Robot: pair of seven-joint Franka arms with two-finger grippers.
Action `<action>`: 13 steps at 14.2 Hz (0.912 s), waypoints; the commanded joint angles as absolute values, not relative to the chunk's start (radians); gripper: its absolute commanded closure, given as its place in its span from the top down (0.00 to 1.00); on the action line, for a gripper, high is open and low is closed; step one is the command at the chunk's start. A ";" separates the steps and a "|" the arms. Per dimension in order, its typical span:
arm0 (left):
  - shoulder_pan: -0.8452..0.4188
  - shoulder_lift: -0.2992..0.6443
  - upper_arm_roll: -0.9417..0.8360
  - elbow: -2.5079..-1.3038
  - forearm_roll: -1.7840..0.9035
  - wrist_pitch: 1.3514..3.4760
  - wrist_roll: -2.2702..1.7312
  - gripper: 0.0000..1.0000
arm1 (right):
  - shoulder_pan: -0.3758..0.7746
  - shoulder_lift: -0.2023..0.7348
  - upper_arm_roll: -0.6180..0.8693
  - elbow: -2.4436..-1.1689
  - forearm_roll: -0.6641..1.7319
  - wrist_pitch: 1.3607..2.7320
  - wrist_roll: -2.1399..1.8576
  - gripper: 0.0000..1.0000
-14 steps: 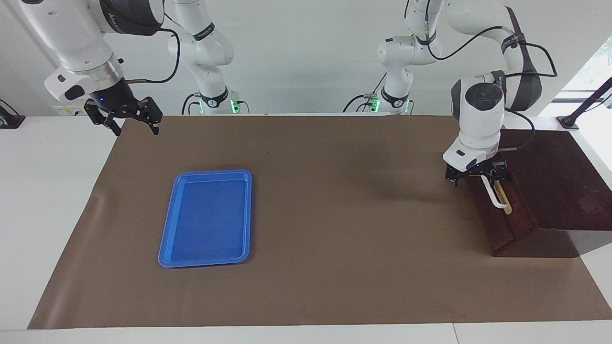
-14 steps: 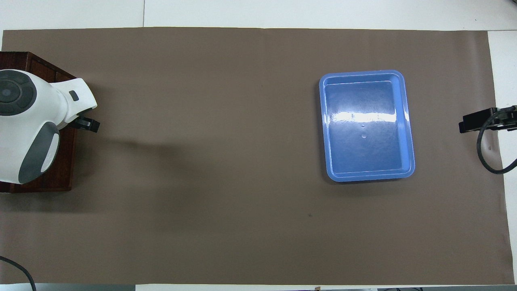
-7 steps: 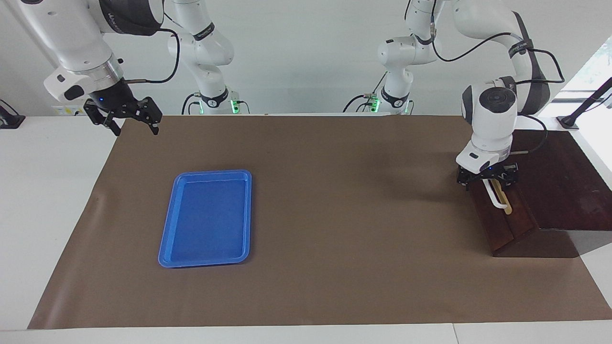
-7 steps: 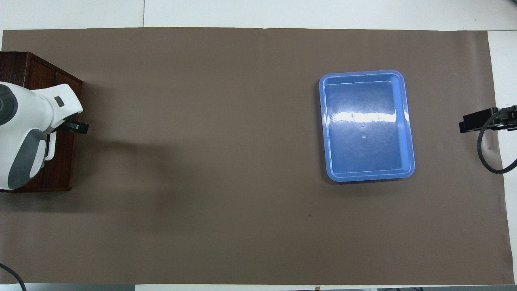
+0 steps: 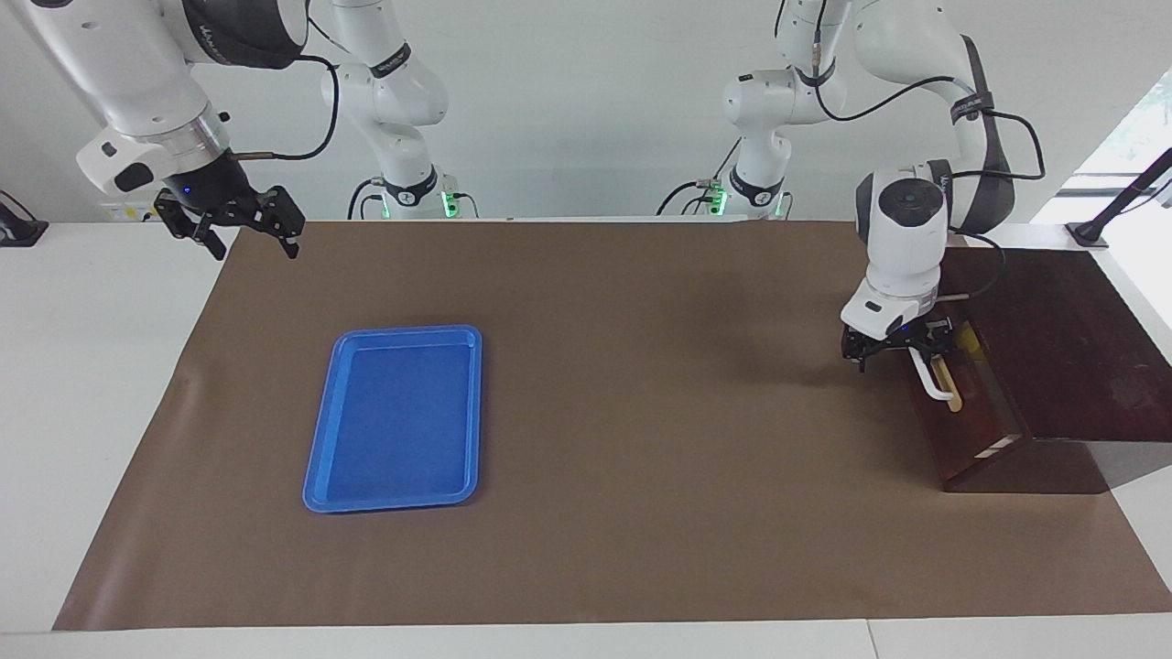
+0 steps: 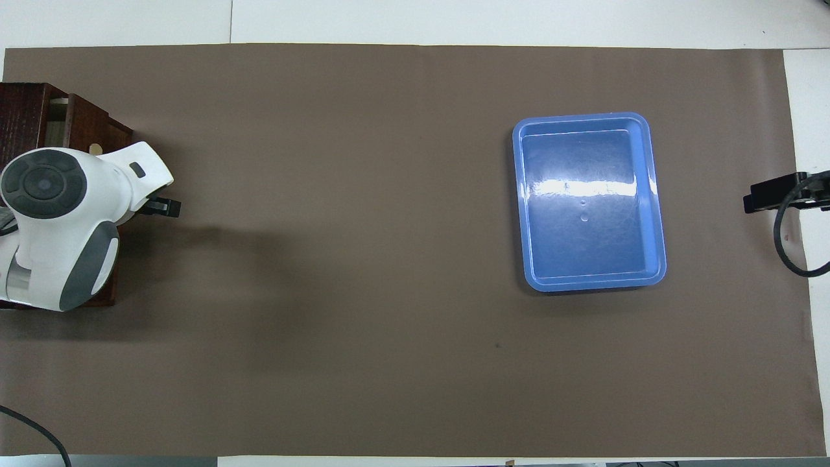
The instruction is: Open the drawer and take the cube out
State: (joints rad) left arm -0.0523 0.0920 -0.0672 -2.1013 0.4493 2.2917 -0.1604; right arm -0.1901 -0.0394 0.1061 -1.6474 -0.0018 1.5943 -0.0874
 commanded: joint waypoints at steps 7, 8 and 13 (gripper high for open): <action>-0.216 0.078 -0.063 -2.108 0.385 2.238 -0.301 1.00 | -0.204 -0.054 0.117 -1.661 -0.008 1.603 -0.081 1.00; -0.221 0.077 -0.061 -2.108 0.385 2.234 -0.301 1.00 | -0.204 -0.054 0.117 -1.663 -0.008 1.601 -0.080 1.00; -0.222 0.133 -0.060 -1.906 0.271 2.042 -0.305 1.00 | -0.225 -0.057 0.117 -1.666 -0.008 1.595 -0.081 1.00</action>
